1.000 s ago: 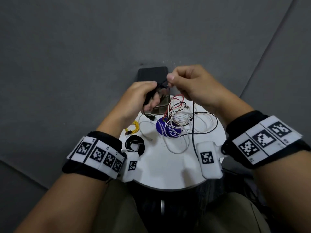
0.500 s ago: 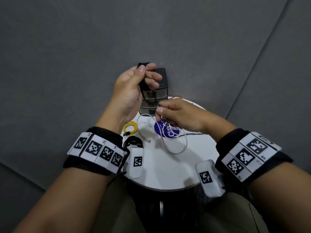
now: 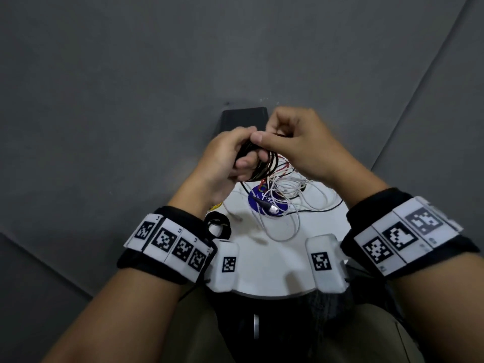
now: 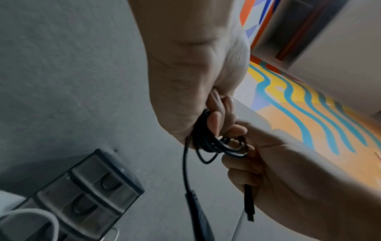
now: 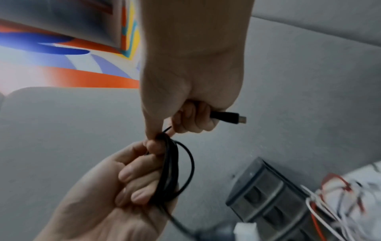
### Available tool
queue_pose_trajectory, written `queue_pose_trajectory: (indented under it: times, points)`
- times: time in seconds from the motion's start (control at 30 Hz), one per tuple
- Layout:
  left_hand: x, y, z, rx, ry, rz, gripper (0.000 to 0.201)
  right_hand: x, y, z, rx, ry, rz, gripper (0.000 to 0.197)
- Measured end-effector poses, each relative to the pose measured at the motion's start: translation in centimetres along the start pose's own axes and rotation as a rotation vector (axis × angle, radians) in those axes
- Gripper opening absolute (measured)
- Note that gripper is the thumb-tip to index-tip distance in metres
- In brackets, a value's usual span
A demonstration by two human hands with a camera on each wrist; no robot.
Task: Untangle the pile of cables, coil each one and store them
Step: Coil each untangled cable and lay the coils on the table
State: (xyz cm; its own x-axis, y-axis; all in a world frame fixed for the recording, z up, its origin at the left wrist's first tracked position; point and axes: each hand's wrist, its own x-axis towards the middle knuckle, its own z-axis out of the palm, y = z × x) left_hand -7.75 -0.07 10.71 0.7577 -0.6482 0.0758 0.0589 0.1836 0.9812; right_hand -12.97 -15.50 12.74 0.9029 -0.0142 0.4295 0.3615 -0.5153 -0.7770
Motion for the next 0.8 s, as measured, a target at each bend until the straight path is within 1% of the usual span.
queue_pose_trajectory:
  times: [0.07, 0.1, 0.2, 0.27, 0.33, 0.4, 0.43, 0.47, 0.53, 0.57, 0.63, 0.73, 0.8]
  points:
    - [-0.3, -0.7, 0.2, -0.068, 0.017, -0.020, 0.049, -0.7, 0.8, 1.2, 0.065, 0.063, 0.063, 0.039]
    - [-0.5, -1.1, 0.3, -0.097, 0.040, -0.035, 0.047, -1.2, 1.2, 1.7, 0.041, 0.071, 0.086, 0.041]
    - [-1.0, -2.3, 0.5, -0.124, 0.200, -0.028, 0.031, -2.6, 2.0, 3.0, -0.179, 0.061, 0.127, 0.059]
    - [-1.4, -2.9, 0.4, -0.134, 0.285, 0.005, 0.016, -3.4, 2.3, 3.6, -0.280, 0.073, 0.129, 0.061]
    - [-2.0, -3.5, 0.1, -0.200, 0.277, 0.005, 0.013, -3.7, 2.3, 4.1, -0.291, 0.071, 0.136, 0.062]
    - [-2.8, -4.2, -0.3, -0.256, 0.212, -0.014, 0.018, -4.2, 2.4, 4.1, -0.189, 0.048, 0.178, 0.062]
    - [-3.2, -4.5, -0.6, -0.244, 0.186, -0.019, 0.018, -4.6, 2.4, 3.9, -0.108, 0.039, 0.201, 0.059]
    - [-3.7, -4.9, -0.8, -0.217, 0.171, -0.020, 0.017, -5.0, 2.7, 3.7, -0.025, 0.031, 0.221, 0.051]
    - [-4.3, -5.6, -1.4, -0.151, 0.180, -0.015, 0.014, -6.2, 3.0, 3.4, 0.076, 0.016, 0.255, 0.028]
    - [-4.5, -5.9, -1.7, -0.119, 0.195, -0.014, 0.014, -6.7, 3.2, 3.5, 0.082, 0.008, 0.258, 0.019]
    - [-4.8, -6.2, -2.0, -0.071, 0.209, -0.025, 0.014, -7.5, 3.6, 4.0, 0.004, -0.009, 0.242, 0.015]
    - [-5.2, -6.3, -2.1, -0.043, 0.181, -0.053, 0.012, -8.4, 4.1, 4.7, -0.130, -0.021, 0.232, 0.011]
    - [-5.4, -6.3, -1.9, -0.047, 0.142, -0.069, 0.015, -8.7, 4.1, 4.9, -0.163, 0.024, 0.229, 0.014]
